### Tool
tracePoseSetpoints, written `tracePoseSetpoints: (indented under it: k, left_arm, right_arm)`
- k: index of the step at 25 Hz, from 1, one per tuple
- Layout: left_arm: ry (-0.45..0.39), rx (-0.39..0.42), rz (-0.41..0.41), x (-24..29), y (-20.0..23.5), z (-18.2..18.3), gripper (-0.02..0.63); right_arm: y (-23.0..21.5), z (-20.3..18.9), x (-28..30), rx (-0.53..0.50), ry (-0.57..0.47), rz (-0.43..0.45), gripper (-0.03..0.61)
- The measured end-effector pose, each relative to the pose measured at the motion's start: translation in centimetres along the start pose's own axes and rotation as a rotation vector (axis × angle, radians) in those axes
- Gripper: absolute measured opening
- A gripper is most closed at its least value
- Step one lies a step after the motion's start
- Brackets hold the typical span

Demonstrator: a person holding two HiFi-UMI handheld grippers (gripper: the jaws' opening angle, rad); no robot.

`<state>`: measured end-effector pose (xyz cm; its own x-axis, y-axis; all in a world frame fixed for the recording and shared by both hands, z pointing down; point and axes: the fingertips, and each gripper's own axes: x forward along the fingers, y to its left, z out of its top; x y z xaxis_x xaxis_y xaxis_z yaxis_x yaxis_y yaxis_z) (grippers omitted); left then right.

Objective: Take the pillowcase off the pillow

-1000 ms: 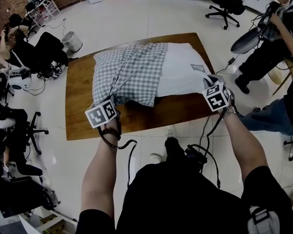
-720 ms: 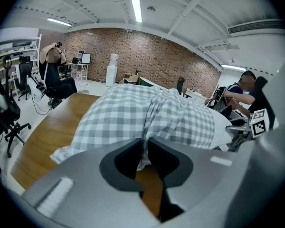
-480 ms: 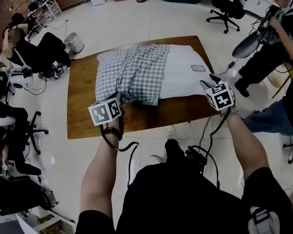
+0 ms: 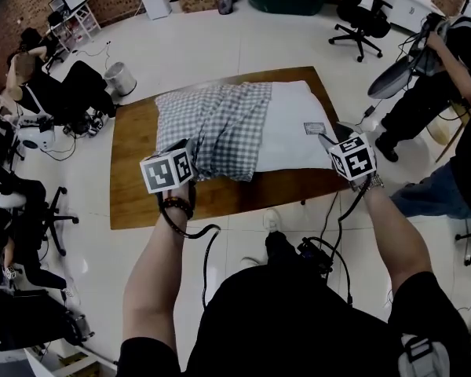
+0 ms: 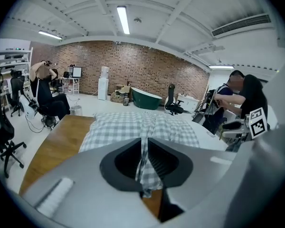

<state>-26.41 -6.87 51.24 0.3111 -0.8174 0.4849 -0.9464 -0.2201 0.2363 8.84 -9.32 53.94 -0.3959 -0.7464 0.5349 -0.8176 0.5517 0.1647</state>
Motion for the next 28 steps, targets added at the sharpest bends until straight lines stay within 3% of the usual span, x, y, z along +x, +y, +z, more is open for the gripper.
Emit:
tracePoseSetpoints:
  k: [7,16,28]
  left_arm:
    - [0.013,0.073,-0.032,1.0,-2.2,4.0,0.048]
    - [0.055,0.163,-0.096,7.4,-4.9,9.0,0.058]
    - [0.218,0.333,-0.216,19.1,-8.2,14.6,0.130]
  right_arm:
    - [-1.0,2.5,0.1,-0.028,-0.003,0.014,0.225]
    - [-3.6,7.3,4.6,-0.092,0.007,0.094,0.227]
    - [-9.0,12.2,13.8,-0.163,0.059,0.240,0.227]
